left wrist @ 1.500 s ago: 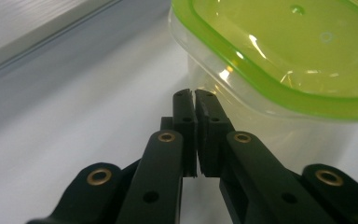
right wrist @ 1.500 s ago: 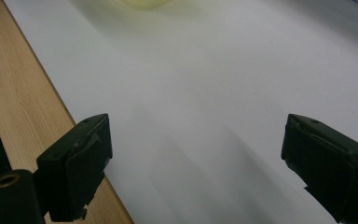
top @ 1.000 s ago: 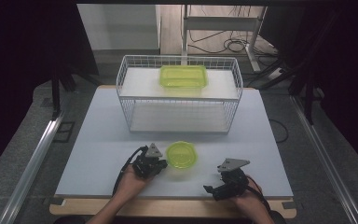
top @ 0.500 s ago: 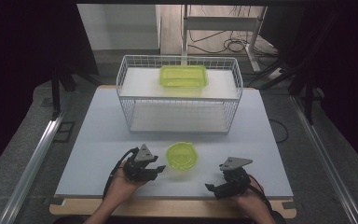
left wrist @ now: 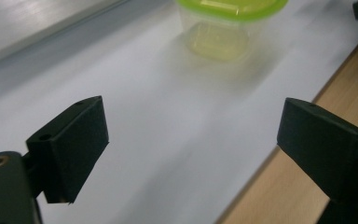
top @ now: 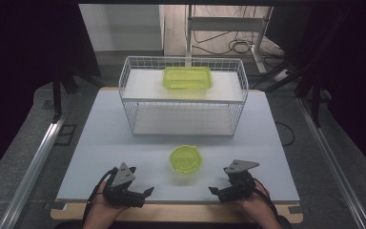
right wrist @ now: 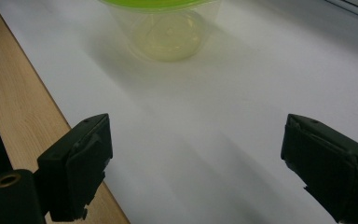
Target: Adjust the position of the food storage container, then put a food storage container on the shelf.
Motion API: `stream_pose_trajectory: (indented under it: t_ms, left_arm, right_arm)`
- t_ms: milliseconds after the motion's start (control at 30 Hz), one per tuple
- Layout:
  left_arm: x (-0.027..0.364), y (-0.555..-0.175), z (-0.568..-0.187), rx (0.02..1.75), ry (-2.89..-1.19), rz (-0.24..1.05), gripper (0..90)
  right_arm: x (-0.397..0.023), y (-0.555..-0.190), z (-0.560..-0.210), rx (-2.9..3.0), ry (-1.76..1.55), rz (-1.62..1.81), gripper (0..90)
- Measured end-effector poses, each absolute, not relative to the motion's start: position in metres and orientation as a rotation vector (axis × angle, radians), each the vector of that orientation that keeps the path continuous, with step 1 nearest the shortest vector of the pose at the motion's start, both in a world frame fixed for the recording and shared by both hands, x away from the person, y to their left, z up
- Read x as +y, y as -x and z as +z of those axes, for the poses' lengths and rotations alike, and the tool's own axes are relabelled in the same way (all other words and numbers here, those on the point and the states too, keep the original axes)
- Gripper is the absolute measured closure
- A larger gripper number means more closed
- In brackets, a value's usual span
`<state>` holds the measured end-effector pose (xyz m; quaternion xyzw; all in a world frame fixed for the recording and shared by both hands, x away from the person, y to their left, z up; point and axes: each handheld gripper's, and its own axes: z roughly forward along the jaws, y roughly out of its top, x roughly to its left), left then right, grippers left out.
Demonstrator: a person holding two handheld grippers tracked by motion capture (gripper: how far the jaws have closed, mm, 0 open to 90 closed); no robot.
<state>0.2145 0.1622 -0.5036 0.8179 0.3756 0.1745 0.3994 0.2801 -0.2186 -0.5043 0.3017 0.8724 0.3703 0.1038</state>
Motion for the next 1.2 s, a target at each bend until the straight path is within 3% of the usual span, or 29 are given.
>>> stream_pose_trajectory:
  t_ms: [433,1200]
  left_arm:
    - [0.170,-0.209,-0.517,0.928,-2.087,0.505,3.0]
    - [0.171,-0.210,-0.525,0.912,-2.119,0.550,2.5]
  right_arm:
    - [-0.222,-0.278,-0.505,2.552,-0.846,1.127,9.4]
    - [-0.229,-0.283,-0.502,2.475,-0.899,1.233,12.1]
